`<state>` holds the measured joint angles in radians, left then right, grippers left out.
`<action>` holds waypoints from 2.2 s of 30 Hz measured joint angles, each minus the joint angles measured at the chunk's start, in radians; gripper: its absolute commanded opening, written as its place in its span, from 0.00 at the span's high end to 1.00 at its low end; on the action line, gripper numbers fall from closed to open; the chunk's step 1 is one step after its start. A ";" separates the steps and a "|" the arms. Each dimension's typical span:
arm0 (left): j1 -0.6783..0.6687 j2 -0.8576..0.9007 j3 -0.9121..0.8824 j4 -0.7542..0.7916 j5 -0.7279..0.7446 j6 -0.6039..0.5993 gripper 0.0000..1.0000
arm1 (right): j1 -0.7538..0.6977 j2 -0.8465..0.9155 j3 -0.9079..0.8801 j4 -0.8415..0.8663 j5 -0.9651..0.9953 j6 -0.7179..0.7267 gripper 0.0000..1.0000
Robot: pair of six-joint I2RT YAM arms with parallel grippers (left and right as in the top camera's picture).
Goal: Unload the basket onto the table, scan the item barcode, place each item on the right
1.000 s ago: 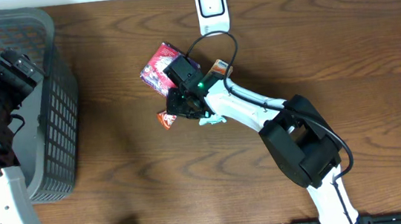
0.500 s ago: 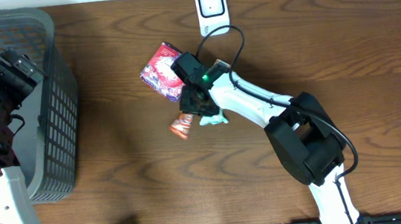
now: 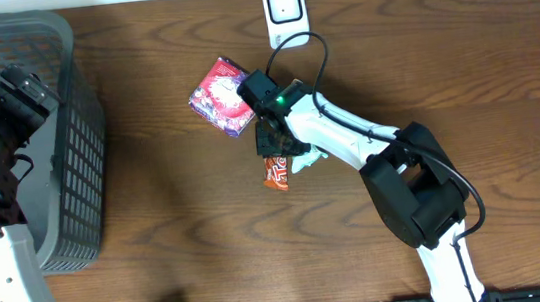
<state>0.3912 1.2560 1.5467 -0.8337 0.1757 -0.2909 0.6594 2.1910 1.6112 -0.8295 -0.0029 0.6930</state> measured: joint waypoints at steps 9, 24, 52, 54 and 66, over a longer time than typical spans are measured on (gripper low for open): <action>0.000 0.000 0.000 0.000 0.000 0.000 0.02 | 0.036 0.007 -0.007 0.098 -0.028 -0.067 0.60; 0.000 0.000 0.000 0.000 0.000 0.000 0.02 | 0.055 0.020 0.010 0.045 0.049 -0.076 0.70; 0.000 0.000 0.000 0.000 0.000 0.000 0.02 | -0.157 -0.026 0.307 -0.019 0.127 -0.289 0.99; 0.000 0.000 0.000 0.000 0.000 0.000 0.02 | -0.175 -0.027 0.307 0.078 0.153 -0.305 0.99; 0.000 0.000 0.000 0.001 0.000 0.000 0.02 | -0.196 -0.021 0.308 0.565 0.195 -0.345 0.99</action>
<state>0.3912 1.2560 1.5467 -0.8330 0.1757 -0.2909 0.4637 2.1696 1.9194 -0.2649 0.1925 0.3477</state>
